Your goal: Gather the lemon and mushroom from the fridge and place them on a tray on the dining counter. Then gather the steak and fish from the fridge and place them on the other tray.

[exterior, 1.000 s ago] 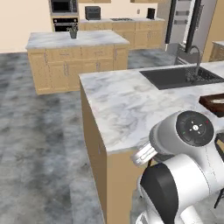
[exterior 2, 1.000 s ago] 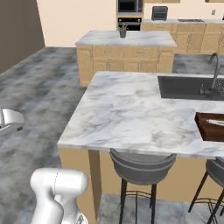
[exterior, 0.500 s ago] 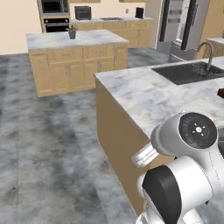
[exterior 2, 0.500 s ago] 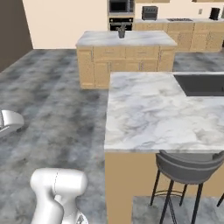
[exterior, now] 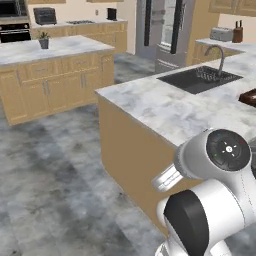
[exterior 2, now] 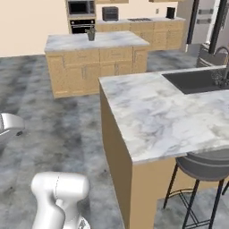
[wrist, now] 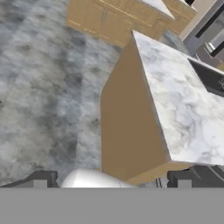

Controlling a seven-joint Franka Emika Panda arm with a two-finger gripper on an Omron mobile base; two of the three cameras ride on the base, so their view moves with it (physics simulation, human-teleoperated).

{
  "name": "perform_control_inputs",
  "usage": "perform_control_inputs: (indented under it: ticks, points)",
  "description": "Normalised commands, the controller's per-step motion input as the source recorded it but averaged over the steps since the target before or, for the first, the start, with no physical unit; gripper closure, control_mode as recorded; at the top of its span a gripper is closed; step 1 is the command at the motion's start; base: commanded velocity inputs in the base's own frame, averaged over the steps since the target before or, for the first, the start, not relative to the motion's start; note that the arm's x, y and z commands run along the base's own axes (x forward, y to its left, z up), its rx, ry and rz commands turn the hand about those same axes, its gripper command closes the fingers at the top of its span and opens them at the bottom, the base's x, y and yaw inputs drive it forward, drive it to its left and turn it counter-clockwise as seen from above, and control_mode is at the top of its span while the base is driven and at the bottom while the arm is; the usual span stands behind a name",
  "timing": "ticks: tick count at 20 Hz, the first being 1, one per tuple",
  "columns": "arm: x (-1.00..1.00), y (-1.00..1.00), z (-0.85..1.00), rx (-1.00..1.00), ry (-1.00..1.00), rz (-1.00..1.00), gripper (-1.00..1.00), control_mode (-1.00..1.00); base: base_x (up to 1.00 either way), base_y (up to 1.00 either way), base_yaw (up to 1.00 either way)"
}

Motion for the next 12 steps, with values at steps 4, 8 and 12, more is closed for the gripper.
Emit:
perform_control_inputs:
  ticks: [4,8,12]
  points:
    - [0.00,0.00,0.00,0.00,0.00,0.00,-1.00,1.00,0.41,0.96,-0.41]
    - [0.00,0.00,0.00,0.00,0.00,0.00,-1.00,1.00,0.50,1.00,-0.38]
    - [0.00,0.00,0.00,0.00,0.00,0.00,-1.00,1.00,0.54,1.00,-0.38]
